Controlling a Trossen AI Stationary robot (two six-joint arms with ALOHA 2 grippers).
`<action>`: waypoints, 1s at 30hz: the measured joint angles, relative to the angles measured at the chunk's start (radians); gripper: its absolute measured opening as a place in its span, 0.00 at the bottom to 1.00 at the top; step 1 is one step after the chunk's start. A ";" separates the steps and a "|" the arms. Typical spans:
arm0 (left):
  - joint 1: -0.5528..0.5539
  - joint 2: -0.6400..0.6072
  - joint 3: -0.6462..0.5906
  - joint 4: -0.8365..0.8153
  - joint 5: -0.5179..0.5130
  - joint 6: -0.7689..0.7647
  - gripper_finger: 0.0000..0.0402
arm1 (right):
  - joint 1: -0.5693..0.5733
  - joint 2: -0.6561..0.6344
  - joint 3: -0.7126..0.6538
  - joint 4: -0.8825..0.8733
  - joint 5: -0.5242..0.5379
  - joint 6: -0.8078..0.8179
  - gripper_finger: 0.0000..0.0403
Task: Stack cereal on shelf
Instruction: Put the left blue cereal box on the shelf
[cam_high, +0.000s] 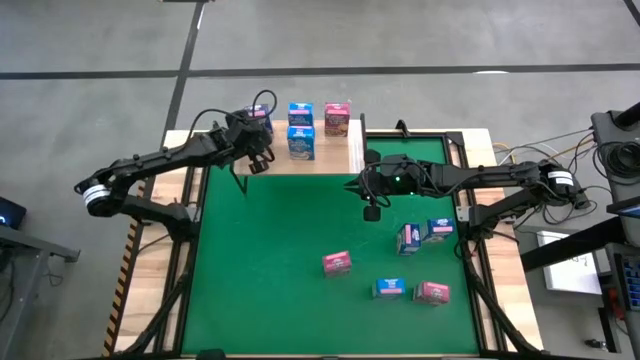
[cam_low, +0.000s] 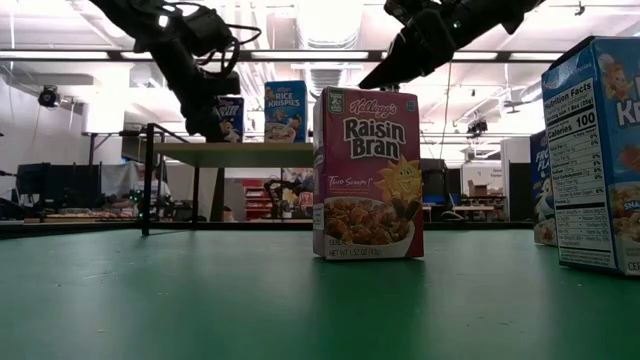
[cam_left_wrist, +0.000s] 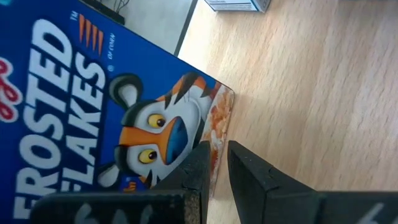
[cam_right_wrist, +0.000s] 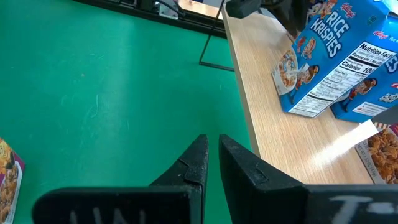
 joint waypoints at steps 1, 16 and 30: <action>0.000 0.000 0.000 0.000 0.000 0.000 0.09 | 0.000 0.000 0.000 0.000 0.000 0.000 0.07; 0.000 -0.017 0.000 -0.003 -0.001 0.000 0.09 | 0.000 0.000 0.000 -0.007 0.000 0.034 0.07; 0.004 -0.048 0.000 -0.002 -0.002 0.004 0.09 | 0.000 0.000 0.000 -0.011 0.000 0.045 0.07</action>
